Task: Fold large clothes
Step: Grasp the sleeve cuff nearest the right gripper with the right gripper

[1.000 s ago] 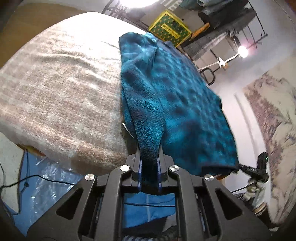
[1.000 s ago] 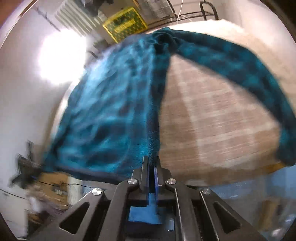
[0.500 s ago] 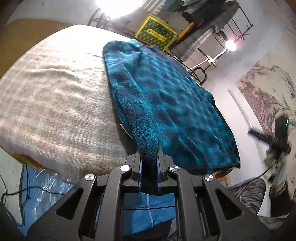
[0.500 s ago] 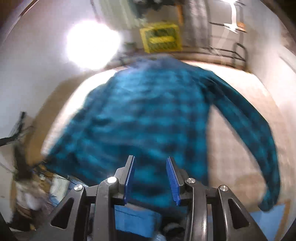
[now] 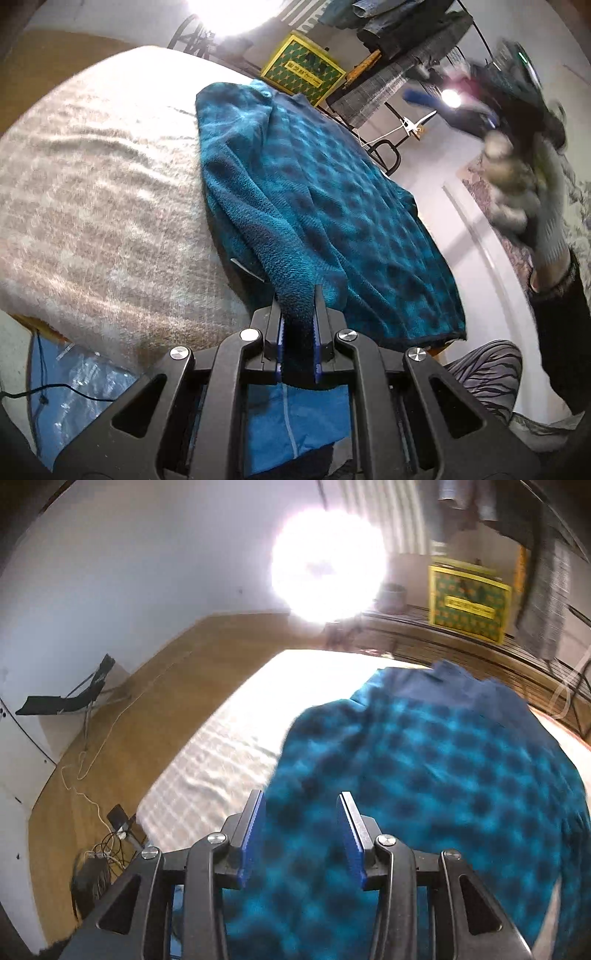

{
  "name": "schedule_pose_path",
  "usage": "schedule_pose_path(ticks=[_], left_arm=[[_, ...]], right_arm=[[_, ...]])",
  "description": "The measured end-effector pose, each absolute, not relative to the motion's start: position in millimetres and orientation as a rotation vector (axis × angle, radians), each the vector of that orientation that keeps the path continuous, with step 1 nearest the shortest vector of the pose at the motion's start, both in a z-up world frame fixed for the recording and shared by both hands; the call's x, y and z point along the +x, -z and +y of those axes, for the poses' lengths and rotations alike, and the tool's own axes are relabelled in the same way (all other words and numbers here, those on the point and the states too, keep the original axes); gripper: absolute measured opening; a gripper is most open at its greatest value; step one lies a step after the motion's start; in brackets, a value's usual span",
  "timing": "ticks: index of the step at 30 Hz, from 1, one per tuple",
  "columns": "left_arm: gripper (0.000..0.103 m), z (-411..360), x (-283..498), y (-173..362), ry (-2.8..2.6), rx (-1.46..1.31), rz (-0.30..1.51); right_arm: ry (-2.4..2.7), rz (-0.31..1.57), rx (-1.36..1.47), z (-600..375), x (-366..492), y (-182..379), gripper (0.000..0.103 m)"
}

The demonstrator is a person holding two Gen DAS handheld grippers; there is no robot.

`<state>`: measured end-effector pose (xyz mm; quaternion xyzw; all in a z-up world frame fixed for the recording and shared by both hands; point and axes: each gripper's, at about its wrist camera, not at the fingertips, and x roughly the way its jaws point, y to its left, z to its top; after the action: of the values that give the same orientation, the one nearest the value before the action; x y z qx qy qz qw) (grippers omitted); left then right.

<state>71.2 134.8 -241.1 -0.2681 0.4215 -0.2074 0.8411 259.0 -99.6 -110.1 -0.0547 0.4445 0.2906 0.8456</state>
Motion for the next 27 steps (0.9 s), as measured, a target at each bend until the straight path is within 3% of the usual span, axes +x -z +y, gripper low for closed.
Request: schedule_pose_path(ticks=[11,27], left_arm=[[0.009,147.4,77.9,255.1,0.478,-0.667,0.926],[0.009,145.0,83.8,253.4,0.513,-0.689,0.929]], right_arm=[[-0.570,1.119,-0.154,16.0,361.7,201.5,0.056],[-0.336,1.253,-0.268,87.0,457.1,310.0,0.060]])
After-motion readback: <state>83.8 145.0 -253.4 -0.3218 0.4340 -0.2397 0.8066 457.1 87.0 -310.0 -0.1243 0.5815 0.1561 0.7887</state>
